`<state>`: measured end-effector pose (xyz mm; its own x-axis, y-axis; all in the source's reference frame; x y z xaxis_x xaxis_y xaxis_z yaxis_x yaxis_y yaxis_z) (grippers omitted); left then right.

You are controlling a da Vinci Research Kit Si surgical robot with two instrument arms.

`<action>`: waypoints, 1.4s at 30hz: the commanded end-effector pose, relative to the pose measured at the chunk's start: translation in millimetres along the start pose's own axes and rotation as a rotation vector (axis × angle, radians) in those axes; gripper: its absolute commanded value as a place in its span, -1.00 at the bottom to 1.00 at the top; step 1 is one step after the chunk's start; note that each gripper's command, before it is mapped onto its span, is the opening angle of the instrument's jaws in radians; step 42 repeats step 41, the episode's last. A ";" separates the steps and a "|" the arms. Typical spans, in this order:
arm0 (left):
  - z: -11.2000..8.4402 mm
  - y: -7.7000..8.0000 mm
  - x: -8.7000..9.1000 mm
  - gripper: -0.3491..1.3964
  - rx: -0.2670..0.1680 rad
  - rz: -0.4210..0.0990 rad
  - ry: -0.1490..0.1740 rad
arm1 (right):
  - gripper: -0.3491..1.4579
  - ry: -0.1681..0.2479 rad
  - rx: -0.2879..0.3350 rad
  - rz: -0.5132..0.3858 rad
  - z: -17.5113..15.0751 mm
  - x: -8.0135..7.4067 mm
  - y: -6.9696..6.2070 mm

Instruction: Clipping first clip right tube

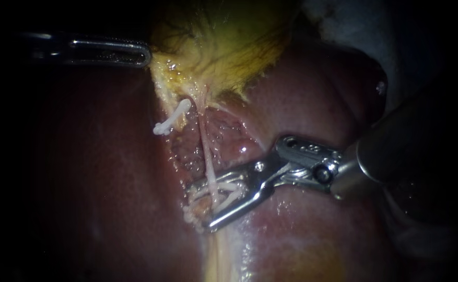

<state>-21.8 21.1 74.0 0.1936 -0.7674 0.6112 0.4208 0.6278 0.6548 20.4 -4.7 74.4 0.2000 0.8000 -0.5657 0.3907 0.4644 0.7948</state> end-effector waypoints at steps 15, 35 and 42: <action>0.1 0.0 0.0 -1.00 -0.001 0.000 0.000 | -0.43 0.000 0.015 0.007 0.4 0.1 0.5; 0.0 0.0 0.0 -1.00 -0.001 0.000 0.000 | -1.00 0.000 -0.004 0.075 0.2 -0.3 0.7; 0.0 0.0 0.0 -1.00 0.000 0.000 0.000 | -1.00 -0.001 -0.004 0.081 0.1 -0.4 0.7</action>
